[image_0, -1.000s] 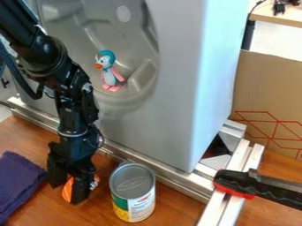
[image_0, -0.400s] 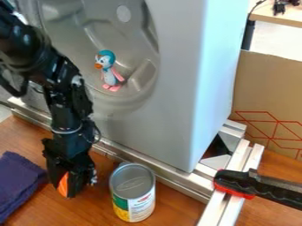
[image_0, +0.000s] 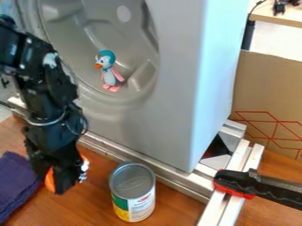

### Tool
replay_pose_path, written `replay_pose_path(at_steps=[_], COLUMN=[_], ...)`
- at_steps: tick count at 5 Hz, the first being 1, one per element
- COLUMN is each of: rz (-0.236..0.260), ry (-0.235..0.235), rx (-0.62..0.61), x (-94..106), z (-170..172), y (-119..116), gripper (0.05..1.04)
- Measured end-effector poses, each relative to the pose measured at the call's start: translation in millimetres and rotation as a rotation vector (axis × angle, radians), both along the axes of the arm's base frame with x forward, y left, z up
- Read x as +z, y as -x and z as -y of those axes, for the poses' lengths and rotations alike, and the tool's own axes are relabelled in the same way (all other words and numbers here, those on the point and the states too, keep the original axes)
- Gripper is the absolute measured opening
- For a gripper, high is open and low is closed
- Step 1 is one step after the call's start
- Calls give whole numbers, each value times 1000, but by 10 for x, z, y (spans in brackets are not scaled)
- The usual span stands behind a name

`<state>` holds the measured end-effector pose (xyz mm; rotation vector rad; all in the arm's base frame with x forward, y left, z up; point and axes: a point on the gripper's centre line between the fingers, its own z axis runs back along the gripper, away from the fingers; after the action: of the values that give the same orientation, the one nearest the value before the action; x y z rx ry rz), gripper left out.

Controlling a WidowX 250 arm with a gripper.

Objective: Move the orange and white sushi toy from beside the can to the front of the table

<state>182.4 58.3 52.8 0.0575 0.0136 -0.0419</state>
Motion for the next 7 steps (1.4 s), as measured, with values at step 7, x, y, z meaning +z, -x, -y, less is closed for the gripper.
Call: replay_pose_path(at_steps=[7], rz=[-129], ry=[101], rx=[-339], x=[-607], z=[534], y=[249], gripper=[590])
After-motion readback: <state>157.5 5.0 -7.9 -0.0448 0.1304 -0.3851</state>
